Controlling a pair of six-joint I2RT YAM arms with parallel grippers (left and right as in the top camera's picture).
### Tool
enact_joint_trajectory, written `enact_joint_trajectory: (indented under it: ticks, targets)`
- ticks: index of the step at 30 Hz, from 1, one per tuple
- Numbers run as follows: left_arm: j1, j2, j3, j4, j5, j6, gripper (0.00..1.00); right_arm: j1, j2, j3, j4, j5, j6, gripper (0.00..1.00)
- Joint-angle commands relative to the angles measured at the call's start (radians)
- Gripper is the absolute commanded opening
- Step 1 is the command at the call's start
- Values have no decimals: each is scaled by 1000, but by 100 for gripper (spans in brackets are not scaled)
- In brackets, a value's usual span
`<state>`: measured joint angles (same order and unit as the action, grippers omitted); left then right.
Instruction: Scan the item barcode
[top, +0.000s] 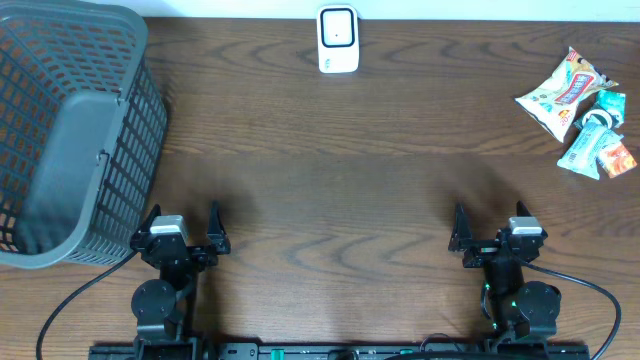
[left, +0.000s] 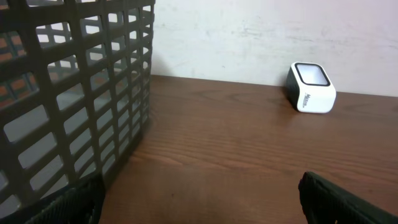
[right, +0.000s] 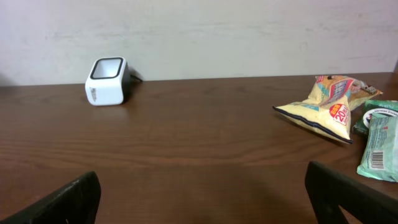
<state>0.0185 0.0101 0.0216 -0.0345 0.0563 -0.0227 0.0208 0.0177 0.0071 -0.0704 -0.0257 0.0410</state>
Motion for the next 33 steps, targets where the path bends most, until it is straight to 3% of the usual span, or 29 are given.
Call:
enact_joint_trajectory:
  ticks: [1, 33]
  targets:
    - [-3, -9, -18, -40, -3, 22, 98, -8, -2, -1, -5, 8, 10, 99]
    - [-20, -8, -18, -41, -27, 62, 98, -8, -2, -1, -5, 8, 10, 99]
